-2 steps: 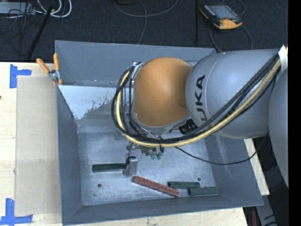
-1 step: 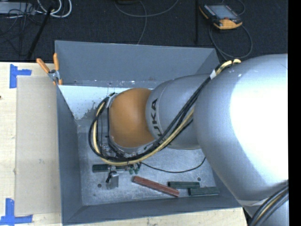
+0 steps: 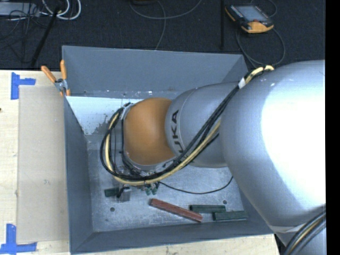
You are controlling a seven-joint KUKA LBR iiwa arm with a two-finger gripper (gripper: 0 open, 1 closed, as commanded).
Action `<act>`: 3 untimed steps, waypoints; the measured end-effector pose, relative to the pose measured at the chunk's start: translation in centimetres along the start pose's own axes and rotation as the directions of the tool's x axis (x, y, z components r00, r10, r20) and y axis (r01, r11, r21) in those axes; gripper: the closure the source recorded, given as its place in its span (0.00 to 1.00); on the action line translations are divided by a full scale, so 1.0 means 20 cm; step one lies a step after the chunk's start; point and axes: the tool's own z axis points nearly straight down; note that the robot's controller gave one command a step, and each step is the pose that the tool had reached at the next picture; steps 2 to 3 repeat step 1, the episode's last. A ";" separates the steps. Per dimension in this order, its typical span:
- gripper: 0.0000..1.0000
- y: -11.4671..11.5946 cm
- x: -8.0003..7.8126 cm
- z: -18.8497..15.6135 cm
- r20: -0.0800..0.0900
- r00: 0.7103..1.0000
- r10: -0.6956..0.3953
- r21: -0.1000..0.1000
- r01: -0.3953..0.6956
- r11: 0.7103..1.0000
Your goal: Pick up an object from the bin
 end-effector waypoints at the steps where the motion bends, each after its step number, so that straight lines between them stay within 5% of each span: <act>1: 1.00 -0.01 0.00 -0.89 0.010 1.000 0.025 -0.002 -0.025 1.000; 3: 1.00 -0.01 0.00 -0.89 0.010 1.000 0.025 -0.002 -0.025 1.000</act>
Offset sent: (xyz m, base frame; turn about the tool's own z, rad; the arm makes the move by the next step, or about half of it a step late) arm -0.0008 -0.0044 0.1741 0.0286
